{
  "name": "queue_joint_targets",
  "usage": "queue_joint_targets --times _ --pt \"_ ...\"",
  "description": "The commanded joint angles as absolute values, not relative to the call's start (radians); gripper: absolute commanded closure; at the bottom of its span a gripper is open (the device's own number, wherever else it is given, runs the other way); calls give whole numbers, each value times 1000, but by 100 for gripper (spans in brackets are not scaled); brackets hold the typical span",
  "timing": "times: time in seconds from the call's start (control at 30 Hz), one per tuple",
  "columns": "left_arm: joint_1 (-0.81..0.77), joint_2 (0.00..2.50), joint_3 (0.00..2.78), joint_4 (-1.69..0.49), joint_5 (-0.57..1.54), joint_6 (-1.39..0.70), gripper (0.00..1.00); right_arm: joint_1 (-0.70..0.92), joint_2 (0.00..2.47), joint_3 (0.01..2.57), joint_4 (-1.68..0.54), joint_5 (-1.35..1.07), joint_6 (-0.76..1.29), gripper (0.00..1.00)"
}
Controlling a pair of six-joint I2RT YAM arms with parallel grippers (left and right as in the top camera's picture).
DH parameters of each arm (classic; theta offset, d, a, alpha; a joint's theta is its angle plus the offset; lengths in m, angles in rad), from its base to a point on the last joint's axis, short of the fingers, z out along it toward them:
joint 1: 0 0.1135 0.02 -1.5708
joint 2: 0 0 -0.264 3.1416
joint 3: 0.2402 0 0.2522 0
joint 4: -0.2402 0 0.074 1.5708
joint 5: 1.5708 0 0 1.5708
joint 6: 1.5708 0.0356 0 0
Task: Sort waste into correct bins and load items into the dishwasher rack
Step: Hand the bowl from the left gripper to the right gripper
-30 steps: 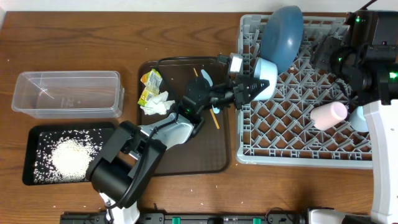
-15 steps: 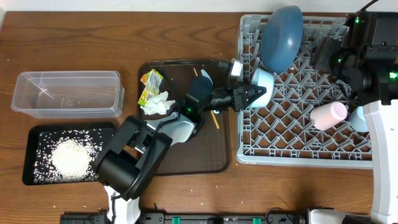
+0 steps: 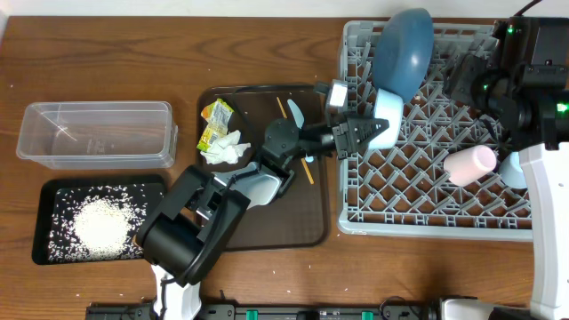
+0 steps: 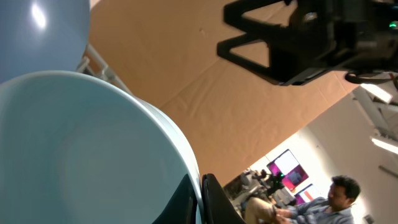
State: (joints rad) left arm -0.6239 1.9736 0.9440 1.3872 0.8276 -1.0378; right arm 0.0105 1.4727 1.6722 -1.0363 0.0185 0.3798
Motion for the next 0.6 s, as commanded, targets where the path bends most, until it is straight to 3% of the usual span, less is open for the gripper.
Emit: queue_joint_targets --times 0.0,0.57 --pt "-638 1974 953 1359 827 -1071 94 5 1477 1674 -1041 27 387 42" --pt "-672 2094 953 1345 816 -1034 94 5 1477 1674 -1053 26 385 42"
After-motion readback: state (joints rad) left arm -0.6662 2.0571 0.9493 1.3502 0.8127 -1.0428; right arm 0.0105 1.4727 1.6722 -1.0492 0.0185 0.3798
